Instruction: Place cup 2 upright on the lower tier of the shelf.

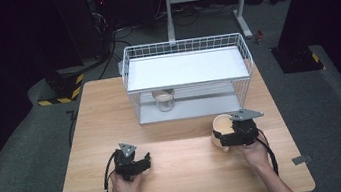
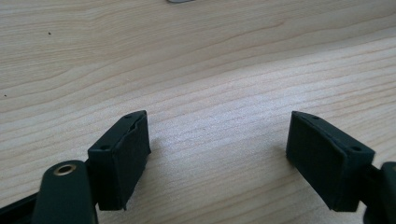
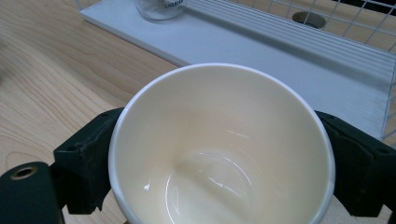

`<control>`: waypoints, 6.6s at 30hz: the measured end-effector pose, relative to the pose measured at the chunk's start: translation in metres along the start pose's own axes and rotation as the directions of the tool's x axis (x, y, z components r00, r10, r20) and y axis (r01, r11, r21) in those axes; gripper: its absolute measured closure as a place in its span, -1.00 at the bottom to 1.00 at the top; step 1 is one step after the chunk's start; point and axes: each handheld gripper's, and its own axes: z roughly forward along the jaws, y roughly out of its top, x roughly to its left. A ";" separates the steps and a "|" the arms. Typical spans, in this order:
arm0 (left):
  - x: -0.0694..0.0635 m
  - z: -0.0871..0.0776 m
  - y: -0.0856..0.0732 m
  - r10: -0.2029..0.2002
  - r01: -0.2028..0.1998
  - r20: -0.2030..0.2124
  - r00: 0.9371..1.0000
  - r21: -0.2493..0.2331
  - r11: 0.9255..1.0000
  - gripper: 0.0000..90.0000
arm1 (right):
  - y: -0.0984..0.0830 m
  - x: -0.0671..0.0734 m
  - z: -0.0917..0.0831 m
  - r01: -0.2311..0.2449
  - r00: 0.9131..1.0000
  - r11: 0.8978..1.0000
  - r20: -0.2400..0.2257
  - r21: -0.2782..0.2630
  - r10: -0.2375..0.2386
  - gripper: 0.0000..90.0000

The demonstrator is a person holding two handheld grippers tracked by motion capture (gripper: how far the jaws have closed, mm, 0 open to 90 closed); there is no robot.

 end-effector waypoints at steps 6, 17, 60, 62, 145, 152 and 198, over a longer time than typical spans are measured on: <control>0.000 0.000 0.000 -0.001 0.001 0.000 1.000 0.000 1.000 -0.51 | 0.005 -0.005 0.000 0.001 1.000 1.000 -0.019 0.007 0.000 -0.78; 0.000 0.000 0.000 -0.001 0.001 0.000 1.000 0.000 1.000 -0.51 | 0.018 -0.015 0.002 -0.011 1.000 1.000 -0.026 -0.008 0.010 -0.78; 0.000 0.000 0.000 0.000 0.000 -0.003 1.000 -0.004 1.000 -0.49 | 0.058 -0.034 0.057 -0.085 0.996 0.996 0.020 -0.028 0.086 -0.78; 0.000 0.000 0.000 -0.001 0.001 -0.003 1.000 -0.005 1.000 -0.49 | 0.058 -0.034 0.059 -0.093 0.995 0.995 0.022 -0.031 0.093 -0.78; 0.000 0.000 0.000 -0.001 0.001 -0.001 1.000 -0.003 1.000 -0.48 | 0.062 -0.043 0.076 -0.080 0.992 0.981 0.078 -0.176 0.095 -0.82; 0.000 0.000 0.000 0.000 0.000 -0.002 1.000 -0.004 1.000 -0.48 | 0.063 -0.043 0.072 -0.084 0.992 0.978 0.076 -0.189 0.100 -0.82; -0.001 0.000 0.000 0.000 0.000 -0.002 1.000 -0.003 1.000 -0.48 | -0.009 -0.036 0.027 -0.129 0.989 0.983 0.060 -0.133 0.138 -0.32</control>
